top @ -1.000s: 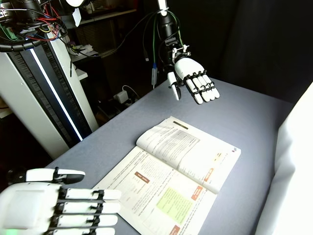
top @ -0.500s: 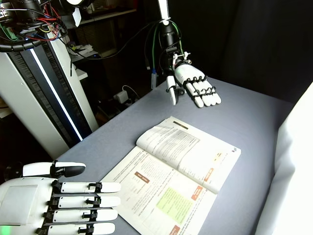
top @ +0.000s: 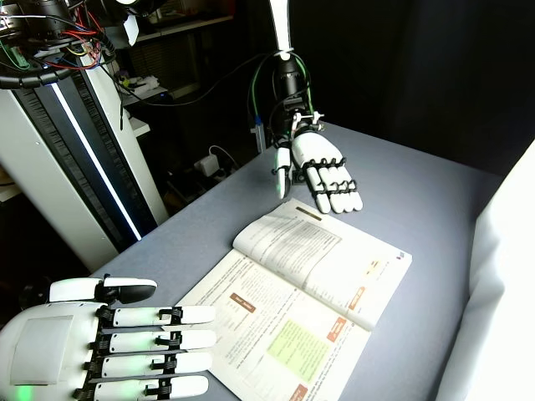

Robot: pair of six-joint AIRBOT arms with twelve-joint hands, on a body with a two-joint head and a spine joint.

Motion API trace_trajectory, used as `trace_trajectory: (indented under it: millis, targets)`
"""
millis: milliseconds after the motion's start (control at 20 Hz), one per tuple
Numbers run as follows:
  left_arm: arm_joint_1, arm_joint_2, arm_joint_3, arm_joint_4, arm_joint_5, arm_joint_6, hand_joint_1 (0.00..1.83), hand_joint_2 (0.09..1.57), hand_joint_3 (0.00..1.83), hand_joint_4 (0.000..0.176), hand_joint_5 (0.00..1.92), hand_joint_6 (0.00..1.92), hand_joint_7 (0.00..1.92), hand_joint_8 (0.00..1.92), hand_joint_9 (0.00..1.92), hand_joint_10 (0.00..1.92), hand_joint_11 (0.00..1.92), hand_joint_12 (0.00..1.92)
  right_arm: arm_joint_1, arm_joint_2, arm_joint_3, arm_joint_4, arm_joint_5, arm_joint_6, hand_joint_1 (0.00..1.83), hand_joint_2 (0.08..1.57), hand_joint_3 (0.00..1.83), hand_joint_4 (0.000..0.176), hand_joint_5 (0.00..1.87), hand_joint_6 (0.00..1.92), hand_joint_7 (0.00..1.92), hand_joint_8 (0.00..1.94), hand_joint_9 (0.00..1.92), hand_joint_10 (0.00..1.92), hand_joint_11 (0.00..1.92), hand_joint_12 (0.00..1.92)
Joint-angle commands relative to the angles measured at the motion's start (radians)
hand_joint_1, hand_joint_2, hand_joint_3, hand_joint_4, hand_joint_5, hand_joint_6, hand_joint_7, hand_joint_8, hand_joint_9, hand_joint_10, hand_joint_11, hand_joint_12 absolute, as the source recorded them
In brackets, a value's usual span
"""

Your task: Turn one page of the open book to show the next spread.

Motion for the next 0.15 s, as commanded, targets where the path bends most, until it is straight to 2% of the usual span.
trace_trajectory:
  millis: [0,50,100]
  targets:
    - [-0.009,0.000,0.005,-0.028,-0.183,-0.005,0.31,1.40,0.00,0.031,0.00,0.00,0.00,0.00,0.00,0.00,0.00,0.37,0.004,0.001,0.003,0.038,0.193,0.008,0.17,1.46,0.03,0.000,0.00,0.00,0.00,0.00,0.00,0.00,0.00,0.00]
    - [-0.002,-0.003,0.005,-0.047,-0.220,-0.005,0.31,1.39,0.00,0.051,0.00,0.00,0.00,0.00,0.00,0.00,0.00,0.16,0.003,0.000,0.003,0.059,0.239,0.009,0.28,1.48,0.03,0.000,0.00,0.00,0.00,0.00,0.00,0.00,0.00,0.00]
    - [0.003,-0.003,0.003,-0.055,-0.244,-0.005,0.34,1.40,0.00,0.064,0.00,0.00,0.00,0.00,0.00,0.00,0.00,0.03,-0.001,0.000,0.003,0.074,0.278,0.011,0.16,1.47,0.02,0.000,0.00,0.00,0.00,0.00,0.00,0.00,0.00,0.00]
